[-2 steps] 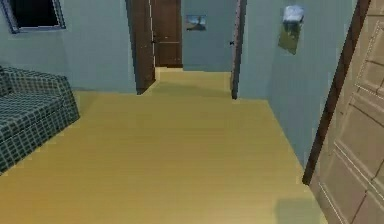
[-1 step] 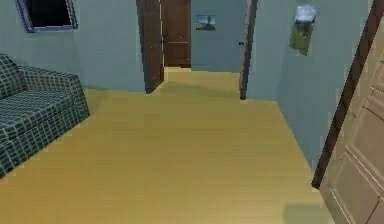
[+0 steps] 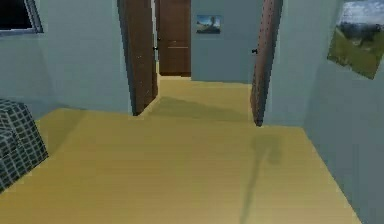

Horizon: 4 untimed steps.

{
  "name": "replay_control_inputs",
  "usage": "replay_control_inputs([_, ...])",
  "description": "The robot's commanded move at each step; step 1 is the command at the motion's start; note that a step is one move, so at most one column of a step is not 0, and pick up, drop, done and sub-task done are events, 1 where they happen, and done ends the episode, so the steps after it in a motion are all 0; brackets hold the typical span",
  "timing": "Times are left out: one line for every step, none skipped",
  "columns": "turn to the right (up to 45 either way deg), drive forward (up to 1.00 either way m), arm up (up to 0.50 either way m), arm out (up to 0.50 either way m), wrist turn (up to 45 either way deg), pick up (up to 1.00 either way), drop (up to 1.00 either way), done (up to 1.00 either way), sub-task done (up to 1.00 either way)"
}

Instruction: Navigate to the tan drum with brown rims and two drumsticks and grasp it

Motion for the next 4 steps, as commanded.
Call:
replay_control_inputs([0.0,1.0,0.0,0.0,0.0,0.0,0.0,0.0,0.0])
replay_control_inputs([0.0,1.0,0.0,0.0,0.0,0.0,0.0,0.0,0.0])
replay_control_inputs([0.0,1.0,0.0,0.0,0.0,0.0,0.0,0.0,0.0])
replay_control_inputs([0.0,0.95,0.0,0.0,0.0,0.0,0.0,0.0,0.0])
